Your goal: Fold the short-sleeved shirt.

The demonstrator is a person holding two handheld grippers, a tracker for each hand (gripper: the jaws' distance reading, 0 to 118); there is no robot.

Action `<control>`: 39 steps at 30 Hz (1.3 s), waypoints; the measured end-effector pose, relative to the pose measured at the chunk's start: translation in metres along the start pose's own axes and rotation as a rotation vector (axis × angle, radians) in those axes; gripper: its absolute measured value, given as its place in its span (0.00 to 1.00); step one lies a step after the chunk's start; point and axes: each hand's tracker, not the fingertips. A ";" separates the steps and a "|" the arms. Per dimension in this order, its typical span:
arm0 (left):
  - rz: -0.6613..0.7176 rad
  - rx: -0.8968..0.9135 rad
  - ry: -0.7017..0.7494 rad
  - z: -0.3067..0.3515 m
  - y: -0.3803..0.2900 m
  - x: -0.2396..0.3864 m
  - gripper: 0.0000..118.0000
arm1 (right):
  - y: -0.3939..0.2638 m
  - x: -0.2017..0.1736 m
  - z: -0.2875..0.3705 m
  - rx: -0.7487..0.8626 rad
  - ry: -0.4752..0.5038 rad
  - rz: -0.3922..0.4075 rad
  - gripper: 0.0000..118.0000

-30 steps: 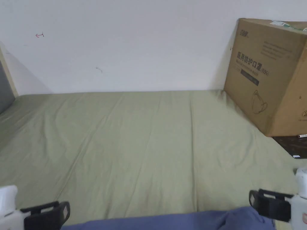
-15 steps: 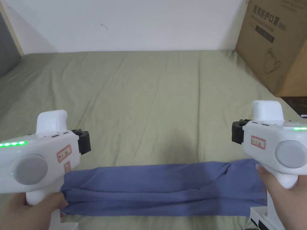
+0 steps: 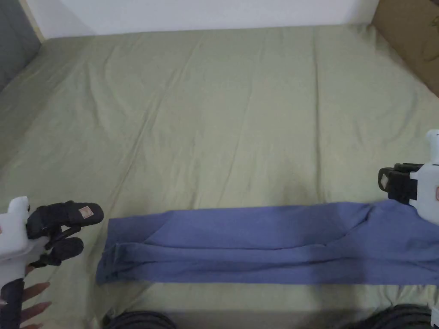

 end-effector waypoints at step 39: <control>-0.410 -0.168 0.301 -0.129 -0.046 0.154 0.04 | 0.005 0.002 -0.006 -0.059 0.100 0.006 0.00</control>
